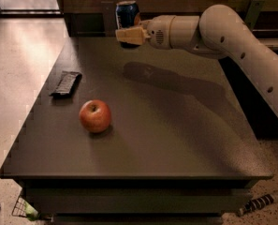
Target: Place pepsi can upright
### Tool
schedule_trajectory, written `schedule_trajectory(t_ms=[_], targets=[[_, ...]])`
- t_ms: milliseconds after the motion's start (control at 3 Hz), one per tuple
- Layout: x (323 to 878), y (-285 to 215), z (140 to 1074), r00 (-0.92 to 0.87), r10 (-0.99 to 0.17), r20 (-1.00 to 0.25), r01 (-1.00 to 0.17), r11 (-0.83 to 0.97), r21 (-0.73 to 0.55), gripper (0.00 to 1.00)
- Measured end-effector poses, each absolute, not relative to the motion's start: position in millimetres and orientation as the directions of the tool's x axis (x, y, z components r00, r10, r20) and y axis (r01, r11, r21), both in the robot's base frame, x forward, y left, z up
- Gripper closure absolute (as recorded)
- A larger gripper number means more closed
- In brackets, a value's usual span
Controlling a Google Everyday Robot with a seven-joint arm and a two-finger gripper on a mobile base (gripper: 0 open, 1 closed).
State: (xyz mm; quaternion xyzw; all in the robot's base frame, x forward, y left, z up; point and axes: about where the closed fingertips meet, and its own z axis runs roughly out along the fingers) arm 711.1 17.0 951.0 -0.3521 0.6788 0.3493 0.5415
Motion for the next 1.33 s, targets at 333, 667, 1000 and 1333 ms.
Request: schedule_trajectory(t_ms=[333,667,1000,1333], targets=[[710,24,938,-0.019,-0.171,-0.985,-0.889,0.454,-0.062,1.0],[710,28,909,0.11,-0.219,-0.97,-0.885,0.422,-0.195,1.0],[716,29,886,0.135,-0.183,-0.974,-0.886,0.417,-0.201,1.0],[722,28,863,0.116,-0.129,-0.985,-0.895,0.417,-0.16,1.0]])
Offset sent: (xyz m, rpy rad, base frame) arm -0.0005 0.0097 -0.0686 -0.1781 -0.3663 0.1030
